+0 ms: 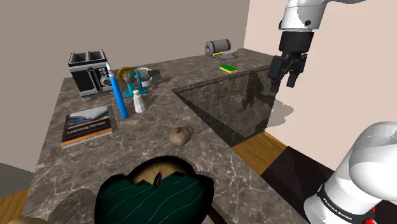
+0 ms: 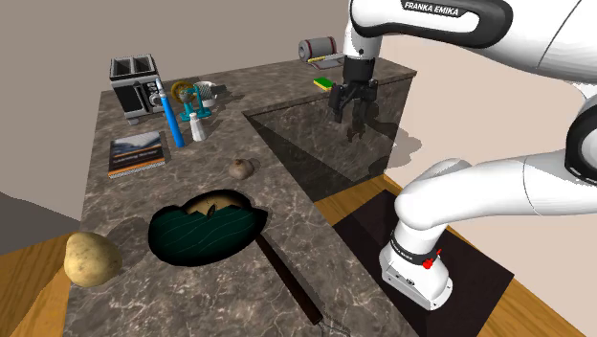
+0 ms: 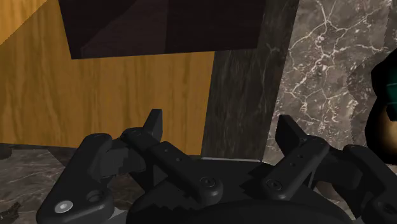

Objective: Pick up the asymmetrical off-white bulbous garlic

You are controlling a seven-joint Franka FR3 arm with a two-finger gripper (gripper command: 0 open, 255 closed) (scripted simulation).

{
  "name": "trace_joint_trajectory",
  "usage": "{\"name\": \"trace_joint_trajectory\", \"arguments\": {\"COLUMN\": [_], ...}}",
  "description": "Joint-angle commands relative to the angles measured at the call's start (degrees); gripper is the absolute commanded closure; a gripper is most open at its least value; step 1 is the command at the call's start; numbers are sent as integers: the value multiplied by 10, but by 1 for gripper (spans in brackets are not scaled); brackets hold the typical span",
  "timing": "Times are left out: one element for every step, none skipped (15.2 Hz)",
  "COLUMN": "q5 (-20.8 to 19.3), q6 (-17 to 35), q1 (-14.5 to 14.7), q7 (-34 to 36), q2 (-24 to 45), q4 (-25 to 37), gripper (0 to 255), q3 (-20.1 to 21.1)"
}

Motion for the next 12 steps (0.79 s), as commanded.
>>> {"name": "trace_joint_trajectory", "arguments": {"q5": [0, 16, 33, 49, 65, 82, 98, 113, 129, 145, 160, 175], "q6": [0, 10, 20, 31, 42, 54, 66, 79, 92, 106, 120, 134], "q1": [0, 0, -1, -1, -1, -1, 0, 0, 1, 1, 2, 3], "q7": [0, 20, 40, 59, 78, 97, 115, 133, 150, 167, 183, 199], "q2": [0, 9, 18, 28, 38, 49, 61, 74, 87, 100, 114, 129], "q4": [0, -5, -9, -12, -15, -18, -20, -21, -22, -21, -21, -19], "gripper": [0, 0, 0, 0, 0, 0, 0, 0, 0, 0, 0, 0], "q3": [0, 8, 16, 24, 32, 40, 48, 55, 63, 70, 78, 85]}}
